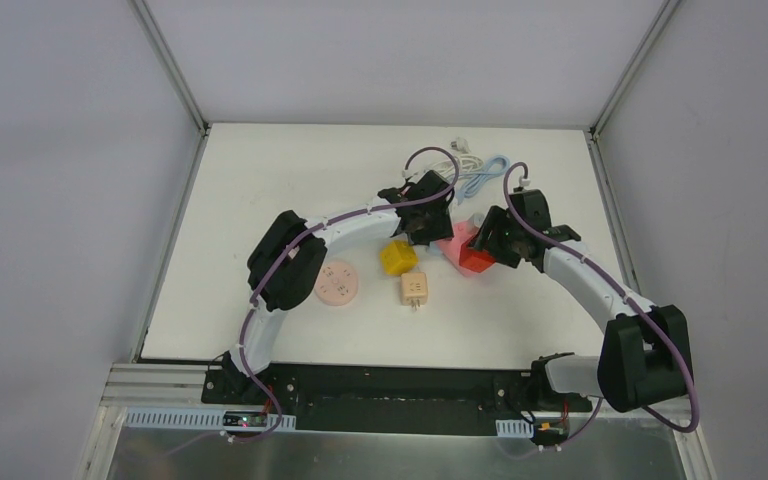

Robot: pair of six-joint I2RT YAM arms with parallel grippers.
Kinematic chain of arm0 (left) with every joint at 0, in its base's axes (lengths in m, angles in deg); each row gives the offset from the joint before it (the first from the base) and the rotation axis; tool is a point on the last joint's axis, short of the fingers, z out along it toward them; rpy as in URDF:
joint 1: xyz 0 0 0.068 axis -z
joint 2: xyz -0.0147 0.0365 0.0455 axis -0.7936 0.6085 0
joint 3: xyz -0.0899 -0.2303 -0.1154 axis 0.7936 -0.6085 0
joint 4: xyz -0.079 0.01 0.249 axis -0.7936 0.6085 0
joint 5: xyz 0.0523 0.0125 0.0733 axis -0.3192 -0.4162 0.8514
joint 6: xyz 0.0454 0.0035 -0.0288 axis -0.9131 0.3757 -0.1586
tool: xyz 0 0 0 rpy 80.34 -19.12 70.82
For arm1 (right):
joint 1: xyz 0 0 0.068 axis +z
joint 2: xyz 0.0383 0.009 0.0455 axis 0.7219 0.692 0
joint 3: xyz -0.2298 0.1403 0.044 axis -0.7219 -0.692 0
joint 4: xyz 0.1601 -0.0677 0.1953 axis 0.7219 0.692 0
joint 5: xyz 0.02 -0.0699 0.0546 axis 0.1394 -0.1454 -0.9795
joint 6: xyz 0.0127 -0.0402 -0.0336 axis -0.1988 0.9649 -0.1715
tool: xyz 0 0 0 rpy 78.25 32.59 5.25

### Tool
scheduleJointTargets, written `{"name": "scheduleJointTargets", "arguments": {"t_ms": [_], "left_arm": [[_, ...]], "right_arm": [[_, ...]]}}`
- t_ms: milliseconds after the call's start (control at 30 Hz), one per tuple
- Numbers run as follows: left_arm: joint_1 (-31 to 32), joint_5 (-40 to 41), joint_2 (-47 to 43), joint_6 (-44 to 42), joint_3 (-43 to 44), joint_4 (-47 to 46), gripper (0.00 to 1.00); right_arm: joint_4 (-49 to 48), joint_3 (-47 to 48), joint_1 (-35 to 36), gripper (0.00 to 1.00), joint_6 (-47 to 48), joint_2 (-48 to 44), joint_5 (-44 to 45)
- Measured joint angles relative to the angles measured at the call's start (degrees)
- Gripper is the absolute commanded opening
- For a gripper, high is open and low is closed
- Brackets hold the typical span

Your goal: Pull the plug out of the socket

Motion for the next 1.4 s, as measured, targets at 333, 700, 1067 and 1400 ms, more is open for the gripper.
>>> {"name": "scheduleJointTargets", "arguments": {"t_ms": [333,700,1067,1400], "left_arm": [[0.4,0.3,0.1,0.0,0.9,1.5,0.49],[0.3,1.0,0.5,-0.3,2.8,4.2,0.46],[0.8,1.3,0.9,-0.3,3.2,4.7,0.44],[0.9,1.6,1.0,-0.3,3.3,5.0,0.43]], "right_arm": [[0.2,-1.0,-2.4,0.0,0.1,-1.1,-5.4],[-0.3,-0.6,4.4,0.0,-0.9,-1.4,4.5],[2.2,1.6,3.8,0.0,-1.7,0.6,0.1],[4.9,5.1,2.4,0.21,-3.0,3.9,-1.7]]}}
